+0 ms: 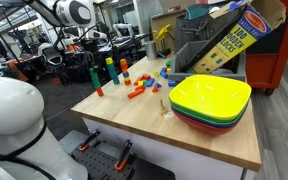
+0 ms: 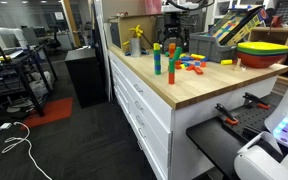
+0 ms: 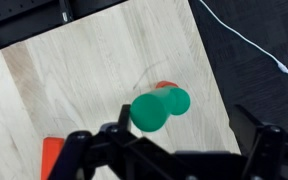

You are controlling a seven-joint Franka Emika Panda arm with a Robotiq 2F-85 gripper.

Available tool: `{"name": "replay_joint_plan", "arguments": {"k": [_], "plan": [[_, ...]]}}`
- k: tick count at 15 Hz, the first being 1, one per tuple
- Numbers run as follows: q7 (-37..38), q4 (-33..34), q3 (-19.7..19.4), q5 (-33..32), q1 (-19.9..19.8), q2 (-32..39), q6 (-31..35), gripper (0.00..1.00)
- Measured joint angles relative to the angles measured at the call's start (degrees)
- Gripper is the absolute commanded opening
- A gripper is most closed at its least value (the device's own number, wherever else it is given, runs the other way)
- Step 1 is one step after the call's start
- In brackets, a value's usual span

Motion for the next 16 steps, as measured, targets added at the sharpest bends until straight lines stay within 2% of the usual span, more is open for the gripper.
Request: {"name": "replay_joint_plan", "arguments": {"k": [1,2,3,4,5,6,7,10,13,14,15,16], "plan": [[0.0,0.0,0.0,0.0,0.0,0.0,0.0,0.98],[0.0,0.0,0.1,0.0,0.0,0.0,0.0,0.86],[0.0,0.0,0.1,0.1,0.0,0.0,0.0,0.82],[0.0,0.0,0.2,0.1,0.0,0.0,0.0,0.68],[0.0,0.0,0.2,0.1,0.1,0.0,0.0,0.67],[0.0,0.0,0.2,0.1,0.1,0.0,0.0,0.67],[0.0,0.0,0.3,0.1,0.1,0.0,0.0,0.73],[0.0,0.0,0.3,0.1,0.1,0.0,0.0,0.93],[0.0,0.0,0.3,0.1,0.1,0.0,0.0,0.98],[0.0,0.0,0.3,0.1,0.1,0.0,0.0,0.88],[0.0,0.0,0.3,0.1,0.1,0.0,0.0,0.72],[0.0,0.1,0.3,0.1,0.1,0.0,0.0,0.65]]}}
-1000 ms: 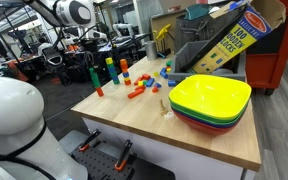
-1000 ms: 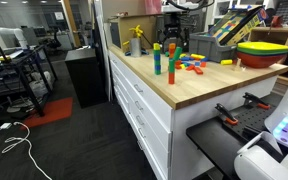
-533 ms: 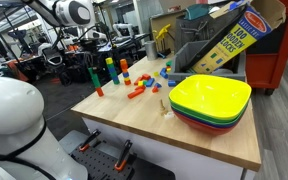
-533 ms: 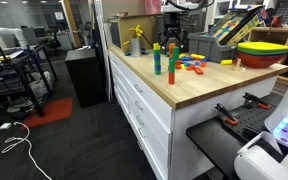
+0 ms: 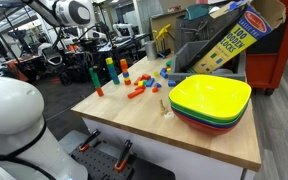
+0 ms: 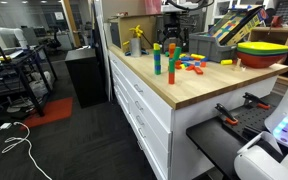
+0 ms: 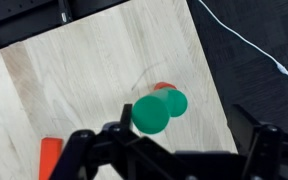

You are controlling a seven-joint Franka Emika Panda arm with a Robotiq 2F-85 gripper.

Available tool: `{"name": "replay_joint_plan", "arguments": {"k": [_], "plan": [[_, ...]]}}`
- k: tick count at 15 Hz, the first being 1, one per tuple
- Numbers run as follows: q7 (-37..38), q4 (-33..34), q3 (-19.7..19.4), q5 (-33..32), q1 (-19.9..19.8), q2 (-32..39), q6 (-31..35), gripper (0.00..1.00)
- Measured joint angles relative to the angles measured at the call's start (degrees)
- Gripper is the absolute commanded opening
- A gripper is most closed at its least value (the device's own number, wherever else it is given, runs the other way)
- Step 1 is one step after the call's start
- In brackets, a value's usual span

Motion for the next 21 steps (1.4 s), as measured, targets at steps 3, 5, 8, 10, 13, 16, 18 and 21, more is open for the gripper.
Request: {"name": "replay_joint_plan", "arguments": {"k": [3,5,8,10,13,16,18,21], "plan": [[0.0,0.2,0.0,0.0,0.0,0.0,0.0,0.48],[0.0,0.2,0.0,0.0,0.0,0.0,0.0,0.45],[0.0,0.2,0.0,0.0,0.0,0.0,0.0,0.51],[0.0,0.2,0.0,0.0,0.0,0.0,0.0,0.78],[0.0,0.2,0.0,0.0,0.0,0.0,0.0,0.99],[0.0,0.3,0.0,0.0,0.0,0.0,0.0,1.0],[0.0,0.3,0.0,0.0,0.0,0.0,0.0,1.0],[0.0,0.3,0.1,0.1,0.2,0.0,0.0,1.0]]}}
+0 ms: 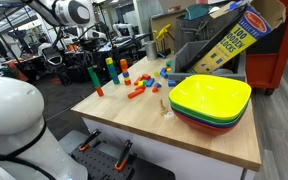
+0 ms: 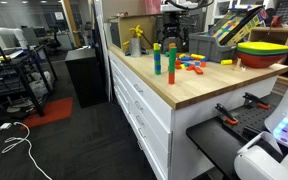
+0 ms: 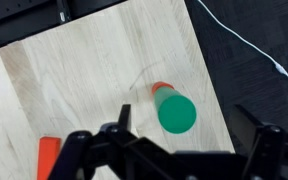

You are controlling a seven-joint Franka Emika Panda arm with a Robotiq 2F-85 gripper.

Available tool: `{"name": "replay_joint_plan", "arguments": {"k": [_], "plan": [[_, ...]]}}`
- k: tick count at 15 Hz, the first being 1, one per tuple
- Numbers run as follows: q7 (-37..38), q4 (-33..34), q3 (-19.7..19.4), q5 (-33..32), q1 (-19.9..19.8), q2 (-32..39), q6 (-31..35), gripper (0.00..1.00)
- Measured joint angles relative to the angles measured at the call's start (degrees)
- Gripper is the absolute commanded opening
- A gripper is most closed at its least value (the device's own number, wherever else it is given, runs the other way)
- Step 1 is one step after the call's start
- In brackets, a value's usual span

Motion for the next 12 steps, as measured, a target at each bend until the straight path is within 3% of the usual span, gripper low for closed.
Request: {"name": "replay_joint_plan", "arguments": {"k": [12], "plan": [[0.0,-0.4,0.2,0.9,1.2,0.0,0.0,1.0]]}}
